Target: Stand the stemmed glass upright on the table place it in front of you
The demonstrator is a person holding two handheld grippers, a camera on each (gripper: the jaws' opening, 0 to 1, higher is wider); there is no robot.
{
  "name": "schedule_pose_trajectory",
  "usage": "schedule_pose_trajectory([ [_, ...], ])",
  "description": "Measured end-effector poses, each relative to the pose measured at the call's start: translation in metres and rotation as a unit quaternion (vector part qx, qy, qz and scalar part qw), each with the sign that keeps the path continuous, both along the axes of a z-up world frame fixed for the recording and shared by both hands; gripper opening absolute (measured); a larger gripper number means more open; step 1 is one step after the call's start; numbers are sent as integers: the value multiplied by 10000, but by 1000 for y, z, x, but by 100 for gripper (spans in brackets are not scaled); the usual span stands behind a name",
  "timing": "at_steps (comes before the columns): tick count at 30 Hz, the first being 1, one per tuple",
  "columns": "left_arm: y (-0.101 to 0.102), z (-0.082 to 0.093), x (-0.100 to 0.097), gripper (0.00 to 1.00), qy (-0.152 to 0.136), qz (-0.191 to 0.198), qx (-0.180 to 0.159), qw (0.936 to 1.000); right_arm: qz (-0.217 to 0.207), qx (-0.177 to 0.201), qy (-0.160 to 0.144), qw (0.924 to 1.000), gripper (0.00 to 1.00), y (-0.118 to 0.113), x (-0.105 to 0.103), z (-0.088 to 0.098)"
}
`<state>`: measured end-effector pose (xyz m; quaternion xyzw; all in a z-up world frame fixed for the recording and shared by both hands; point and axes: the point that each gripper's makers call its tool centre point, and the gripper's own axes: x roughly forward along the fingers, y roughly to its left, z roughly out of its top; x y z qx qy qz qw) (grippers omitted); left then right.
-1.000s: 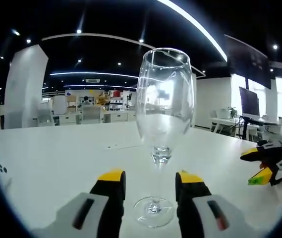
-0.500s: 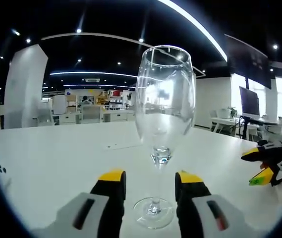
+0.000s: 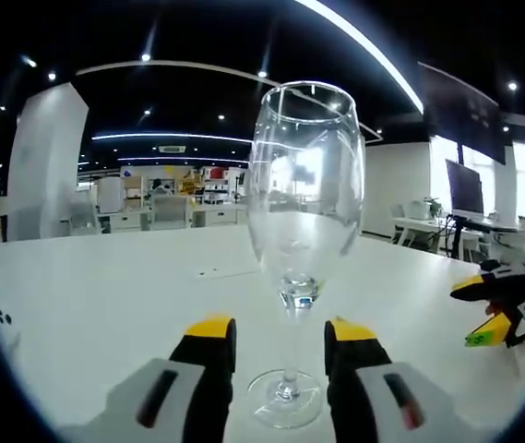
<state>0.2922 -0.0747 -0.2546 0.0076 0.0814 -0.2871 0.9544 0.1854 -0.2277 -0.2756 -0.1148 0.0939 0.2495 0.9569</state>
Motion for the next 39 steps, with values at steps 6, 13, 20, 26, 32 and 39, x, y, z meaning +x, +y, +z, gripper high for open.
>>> schedule_pose_trajectory([
  [6,1,1,2,38,-15,18,15,10000,4,-2,9,10000,48,0,0,0],
  [13,-2,1,3,38,-12,-7,20,10000,4,0,9,10000,48,1,1,0],
  [20,-5,0,4,38,2,-16,39,10000,5,-5,11,10000,48,1,1,-1],
  [26,-7,0,4,38,3,-29,51,10000,1,-11,12,10000,48,1,1,-1],
  [32,-8,1,5,38,-12,-33,62,10000,1,-13,11,10000,48,1,1,-1],
  [39,-6,-1,6,37,4,-20,84,10000,-6,-18,9,10000,48,1,0,-1],
])
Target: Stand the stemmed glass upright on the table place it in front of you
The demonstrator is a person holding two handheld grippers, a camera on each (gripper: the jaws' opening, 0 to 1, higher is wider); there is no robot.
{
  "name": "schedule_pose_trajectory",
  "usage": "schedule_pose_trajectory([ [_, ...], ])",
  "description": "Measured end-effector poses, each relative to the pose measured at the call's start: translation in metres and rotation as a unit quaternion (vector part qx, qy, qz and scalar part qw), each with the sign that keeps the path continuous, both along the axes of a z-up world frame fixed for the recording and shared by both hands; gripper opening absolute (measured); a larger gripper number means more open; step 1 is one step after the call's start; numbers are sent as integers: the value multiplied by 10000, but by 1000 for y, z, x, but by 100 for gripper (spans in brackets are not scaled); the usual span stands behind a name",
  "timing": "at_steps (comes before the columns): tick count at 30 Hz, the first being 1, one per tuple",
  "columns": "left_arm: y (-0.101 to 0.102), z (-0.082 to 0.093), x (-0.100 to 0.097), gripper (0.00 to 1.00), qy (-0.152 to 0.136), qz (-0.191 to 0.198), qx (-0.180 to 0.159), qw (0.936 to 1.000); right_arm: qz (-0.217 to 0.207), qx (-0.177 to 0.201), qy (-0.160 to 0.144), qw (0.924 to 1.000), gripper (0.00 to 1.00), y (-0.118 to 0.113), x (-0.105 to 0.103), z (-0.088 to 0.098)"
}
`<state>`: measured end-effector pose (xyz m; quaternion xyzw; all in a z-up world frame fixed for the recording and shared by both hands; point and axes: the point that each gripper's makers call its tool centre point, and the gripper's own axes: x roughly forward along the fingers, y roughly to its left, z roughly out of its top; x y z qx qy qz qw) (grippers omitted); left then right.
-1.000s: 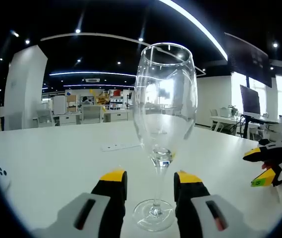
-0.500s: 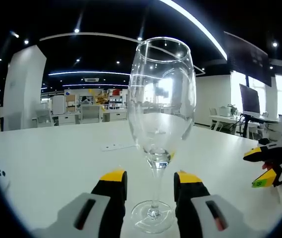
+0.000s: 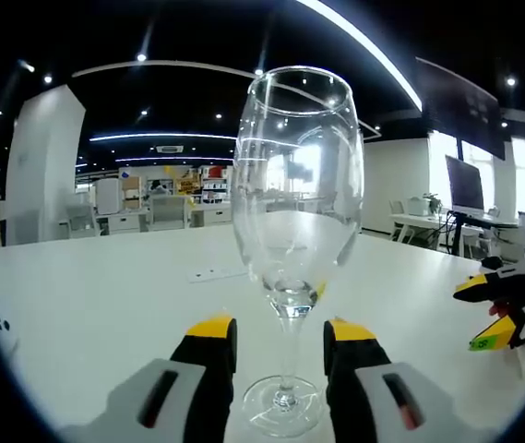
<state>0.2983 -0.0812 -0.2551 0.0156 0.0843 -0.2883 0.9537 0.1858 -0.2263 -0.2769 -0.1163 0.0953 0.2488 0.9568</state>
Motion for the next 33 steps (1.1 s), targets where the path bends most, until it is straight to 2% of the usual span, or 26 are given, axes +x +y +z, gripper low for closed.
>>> schedule_pose_trajectory([
  [27,-1,1,1,31,-7,45,-49,10000,-14,-5,1,10000,48,-1,0,1],
  [33,2,2,2,27,-18,92,-79,9999,-19,-12,3,10000,48,-1,0,1],
])
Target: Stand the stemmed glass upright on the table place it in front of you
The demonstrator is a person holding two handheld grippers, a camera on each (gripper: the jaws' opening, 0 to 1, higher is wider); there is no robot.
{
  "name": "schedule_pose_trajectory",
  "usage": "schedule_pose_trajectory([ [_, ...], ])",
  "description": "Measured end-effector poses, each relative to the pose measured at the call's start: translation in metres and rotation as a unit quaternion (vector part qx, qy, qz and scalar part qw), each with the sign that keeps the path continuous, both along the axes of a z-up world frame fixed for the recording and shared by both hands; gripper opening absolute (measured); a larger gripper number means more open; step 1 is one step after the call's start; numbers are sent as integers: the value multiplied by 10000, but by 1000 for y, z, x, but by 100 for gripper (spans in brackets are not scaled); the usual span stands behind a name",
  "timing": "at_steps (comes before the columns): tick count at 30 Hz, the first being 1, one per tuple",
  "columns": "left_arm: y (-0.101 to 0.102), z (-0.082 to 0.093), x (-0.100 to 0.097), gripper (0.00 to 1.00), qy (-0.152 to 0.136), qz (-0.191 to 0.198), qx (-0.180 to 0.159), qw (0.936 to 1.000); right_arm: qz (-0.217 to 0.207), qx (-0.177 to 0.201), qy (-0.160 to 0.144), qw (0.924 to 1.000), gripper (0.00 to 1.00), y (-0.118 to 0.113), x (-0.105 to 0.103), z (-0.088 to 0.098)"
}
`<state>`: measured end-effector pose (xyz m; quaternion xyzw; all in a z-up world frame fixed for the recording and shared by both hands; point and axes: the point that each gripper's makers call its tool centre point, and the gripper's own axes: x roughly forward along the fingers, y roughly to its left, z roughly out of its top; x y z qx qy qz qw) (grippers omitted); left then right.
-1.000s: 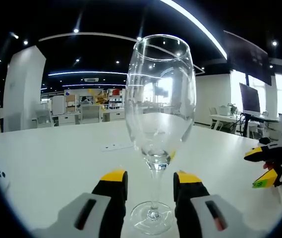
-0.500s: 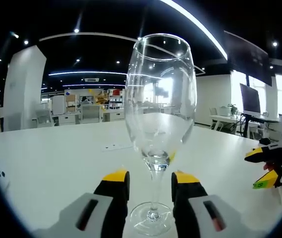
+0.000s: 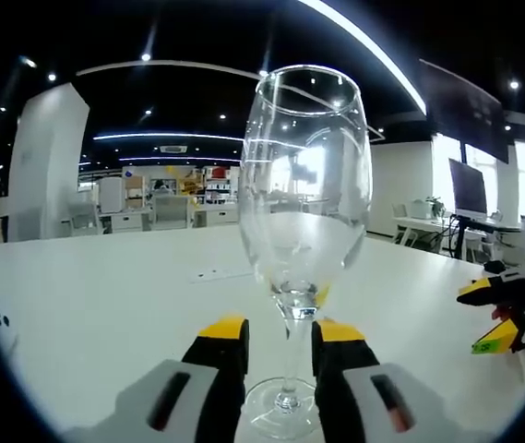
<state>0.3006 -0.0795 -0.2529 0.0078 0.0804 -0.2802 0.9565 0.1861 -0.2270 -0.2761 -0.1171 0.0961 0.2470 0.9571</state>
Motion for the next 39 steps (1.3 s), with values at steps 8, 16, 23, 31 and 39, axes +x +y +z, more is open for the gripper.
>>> schedule_pose_trajectory([
  [8,2,0,1,26,-21,18,5,10000,-2,-4,1,10000,48,1,-1,-1],
  [16,3,0,0,24,-32,12,-18,10000,-3,-11,8,10000,48,2,-1,-2],
  [23,1,0,-1,22,-24,-10,3,10000,0,-7,10,10000,48,2,-1,-2],
  [31,-3,0,-3,16,-1,-49,-21,10000,1,-6,13,10000,48,2,-1,-2],
  [39,-7,4,-4,12,-53,-82,12,10000,10,-5,19,10000,48,1,-1,-2],
])
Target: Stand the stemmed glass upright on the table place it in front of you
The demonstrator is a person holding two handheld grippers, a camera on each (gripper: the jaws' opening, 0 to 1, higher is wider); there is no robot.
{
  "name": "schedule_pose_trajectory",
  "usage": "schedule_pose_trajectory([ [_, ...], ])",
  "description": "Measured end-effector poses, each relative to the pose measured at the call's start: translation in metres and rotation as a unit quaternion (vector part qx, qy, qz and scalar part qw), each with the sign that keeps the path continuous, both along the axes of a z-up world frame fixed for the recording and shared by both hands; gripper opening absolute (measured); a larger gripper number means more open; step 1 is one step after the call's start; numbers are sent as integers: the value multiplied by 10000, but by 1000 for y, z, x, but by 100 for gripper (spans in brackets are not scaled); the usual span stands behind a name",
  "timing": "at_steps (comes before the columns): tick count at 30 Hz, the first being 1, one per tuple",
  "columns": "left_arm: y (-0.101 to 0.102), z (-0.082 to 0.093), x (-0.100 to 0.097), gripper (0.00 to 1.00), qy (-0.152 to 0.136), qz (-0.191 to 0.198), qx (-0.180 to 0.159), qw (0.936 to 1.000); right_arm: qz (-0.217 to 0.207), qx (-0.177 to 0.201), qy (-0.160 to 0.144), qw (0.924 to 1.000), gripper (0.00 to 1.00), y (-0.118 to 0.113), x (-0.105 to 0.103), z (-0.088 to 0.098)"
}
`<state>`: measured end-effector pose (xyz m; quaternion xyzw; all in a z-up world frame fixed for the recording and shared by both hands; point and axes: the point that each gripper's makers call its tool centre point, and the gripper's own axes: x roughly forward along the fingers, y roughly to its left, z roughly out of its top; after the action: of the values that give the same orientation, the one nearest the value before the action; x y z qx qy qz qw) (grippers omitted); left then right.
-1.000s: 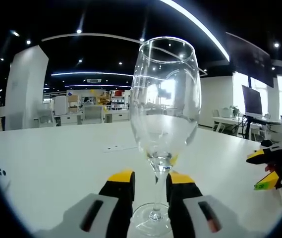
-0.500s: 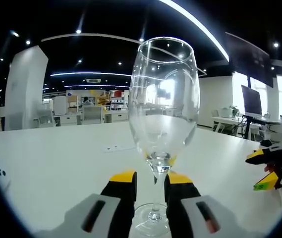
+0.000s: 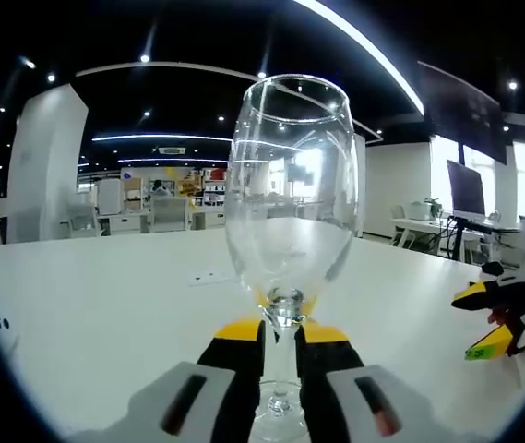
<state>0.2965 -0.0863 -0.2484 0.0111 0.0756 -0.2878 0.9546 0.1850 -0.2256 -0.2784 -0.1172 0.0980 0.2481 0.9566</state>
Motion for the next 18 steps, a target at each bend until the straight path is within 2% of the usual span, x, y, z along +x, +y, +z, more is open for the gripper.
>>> schedule_pose_trajectory([
  [18,-1,0,0,10,51,20,-76,10000,-4,0,2,10000,48,-1,1,1],
])
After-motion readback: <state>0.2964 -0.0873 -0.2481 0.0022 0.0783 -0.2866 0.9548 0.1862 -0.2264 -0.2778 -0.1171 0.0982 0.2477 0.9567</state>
